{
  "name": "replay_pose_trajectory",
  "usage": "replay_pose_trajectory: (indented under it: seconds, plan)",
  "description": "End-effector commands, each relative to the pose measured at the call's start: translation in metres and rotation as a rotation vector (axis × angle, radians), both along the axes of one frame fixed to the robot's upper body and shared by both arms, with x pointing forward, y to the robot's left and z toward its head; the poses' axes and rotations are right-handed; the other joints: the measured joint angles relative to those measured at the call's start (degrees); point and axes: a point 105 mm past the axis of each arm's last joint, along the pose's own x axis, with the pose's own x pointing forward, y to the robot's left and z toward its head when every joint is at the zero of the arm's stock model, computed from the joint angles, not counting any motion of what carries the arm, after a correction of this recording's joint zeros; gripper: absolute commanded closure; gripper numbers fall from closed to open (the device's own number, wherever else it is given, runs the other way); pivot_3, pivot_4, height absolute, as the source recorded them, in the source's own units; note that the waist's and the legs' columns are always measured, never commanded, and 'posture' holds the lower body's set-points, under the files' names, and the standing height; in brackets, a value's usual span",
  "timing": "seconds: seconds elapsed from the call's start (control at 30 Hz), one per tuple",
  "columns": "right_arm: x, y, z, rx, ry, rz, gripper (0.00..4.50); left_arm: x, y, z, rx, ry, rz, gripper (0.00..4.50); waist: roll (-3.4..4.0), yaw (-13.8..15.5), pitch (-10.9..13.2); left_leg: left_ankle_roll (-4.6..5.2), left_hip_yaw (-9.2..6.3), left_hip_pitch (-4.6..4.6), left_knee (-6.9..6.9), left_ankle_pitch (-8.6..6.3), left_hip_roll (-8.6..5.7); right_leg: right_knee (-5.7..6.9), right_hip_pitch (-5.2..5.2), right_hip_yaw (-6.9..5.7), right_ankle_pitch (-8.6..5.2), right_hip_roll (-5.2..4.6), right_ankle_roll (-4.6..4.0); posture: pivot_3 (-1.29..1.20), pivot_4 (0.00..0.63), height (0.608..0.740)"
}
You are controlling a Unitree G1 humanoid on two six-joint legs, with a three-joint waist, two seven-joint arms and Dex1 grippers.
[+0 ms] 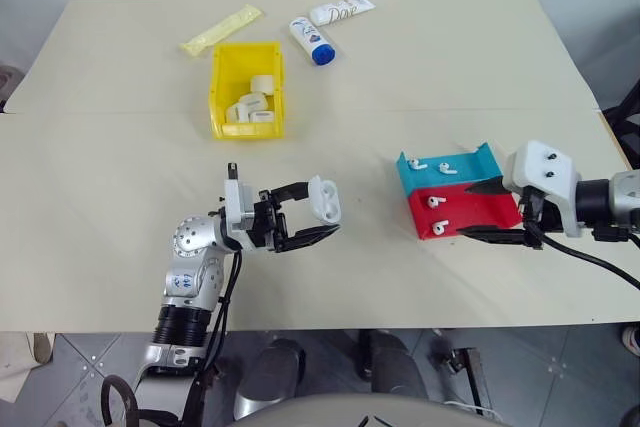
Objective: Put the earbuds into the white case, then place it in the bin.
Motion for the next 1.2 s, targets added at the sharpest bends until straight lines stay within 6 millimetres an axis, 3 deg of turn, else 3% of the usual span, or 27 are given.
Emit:
replay_pose_trajectory:
  seconds: [0.03, 0.1, 0.53, 0.67, 1.2]
  plan:
    - [0.002, 0.005, 0.001, -0.04, -0.017, 0.054, 1.07, -0.004, -0.001, 0.009, -0.008, -0.039, 0.0, 1.74, 0.01, -0.1, 0.0, 0.0, 0.0, 0.0, 0.0, 0.0, 0.0, 0.01, 0.0, 0.0, 0.0, 0.0, 0.0, 0.0, 0.15, 0.74]
    - [0.004, 0.005, -0.002, -0.054, -0.022, 0.065, 1.48, -0.004, -0.002, 0.009, -0.011, -0.04, 0.002, 1.74, 0.02, -0.1, 0.0, -0.02, 0.0, 0.01, 0.01, 0.01, 0.0, 0.03, 0.0, 0.0, 0.01, 0.0, -0.01, 0.0, 0.15, 0.74]
    - [0.014, 0.012, -0.012, -0.141, -0.02, 0.151, 1.48, -0.006, -0.005, 0.009, -0.017, -0.043, 0.002, 1.74, 0.04, -0.3, 0.0, -0.03, 0.0, 0.0, 0.0, 0.01, 0.01, 0.04, -0.04, 0.01, 0.01, 0.02, -0.02, 0.0, 0.15, 0.74]
    - [0.02, 0.013, -0.014, -0.171, -0.026, 0.171, 2.38, -0.005, -0.005, 0.01, -0.016, -0.048, 0.008, 1.74, 0.04, -0.4, 0.0, -0.03, 0.0, -0.01, 0.0, 0.01, 0.0, 0.03, -0.05, 0.01, 0.01, 0.02, -0.02, 0.0, 0.15, 0.74]
    - [0.031, 0.019, -0.025, -0.264, -0.018, 0.265, 2.38, -0.004, -0.002, 0.011, -0.017, -0.051, 0.03, 1.74, 0.04, -1.3, 0.0, -0.05, -0.01, -0.02, -0.02, 0.02, 0.0, 0.03, -0.06, 0.0, 0.02, 0.03, -0.03, 0.0, 0.15, 0.74]
